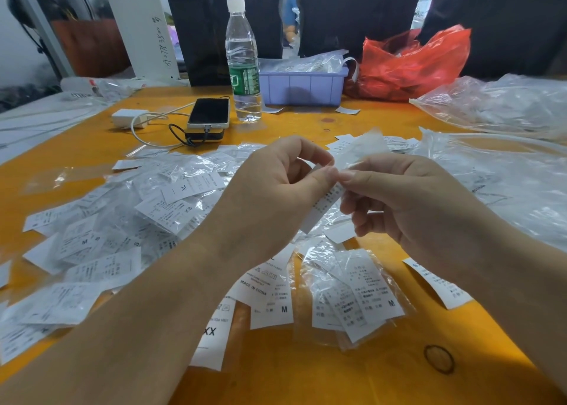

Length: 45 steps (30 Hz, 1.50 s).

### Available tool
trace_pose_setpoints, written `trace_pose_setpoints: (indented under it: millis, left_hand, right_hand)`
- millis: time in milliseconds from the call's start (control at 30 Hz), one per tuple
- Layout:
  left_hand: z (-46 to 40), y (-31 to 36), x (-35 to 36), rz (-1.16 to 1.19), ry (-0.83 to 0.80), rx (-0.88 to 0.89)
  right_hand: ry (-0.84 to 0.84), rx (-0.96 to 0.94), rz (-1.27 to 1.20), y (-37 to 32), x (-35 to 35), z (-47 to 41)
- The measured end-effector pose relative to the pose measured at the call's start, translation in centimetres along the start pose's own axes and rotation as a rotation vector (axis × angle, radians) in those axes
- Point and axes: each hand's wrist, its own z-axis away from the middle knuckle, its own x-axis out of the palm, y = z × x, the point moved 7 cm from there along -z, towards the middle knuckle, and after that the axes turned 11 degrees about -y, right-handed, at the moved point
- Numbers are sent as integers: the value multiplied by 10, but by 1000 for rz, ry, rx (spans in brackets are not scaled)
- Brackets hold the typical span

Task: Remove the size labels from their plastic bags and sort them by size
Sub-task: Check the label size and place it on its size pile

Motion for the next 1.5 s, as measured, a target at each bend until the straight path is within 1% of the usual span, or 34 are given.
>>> trace_pose_setpoints:
  millis: [367,500,667,1033,1233,1333,1500]
  left_hand:
    - [0,2,4,17,-48,-8]
    - [0,-2,4,33,-57,-47]
    - [-2,-8,5,113,-78,-95]
    - [-2,-4,2,60,-55,-49]
    - [-2,-6,2,121,-54,-59]
    - [-2,-6,4,137,-88,-63]
    - [-2,-6,6,191,-124,-48]
  right_hand:
    - [5,-16,48,-3,1,0]
    - [24,-15,37,-3,-1,0]
    - [55,-24,24,-4,-3,0]
    - [48,-47,43,-3,-5,-1]
    - [7,-45,-23,-2,-3,-2]
    - [-19,-42,-45,-2,-1,-2]
    - [-16,-37,-54,0,-1,-3]
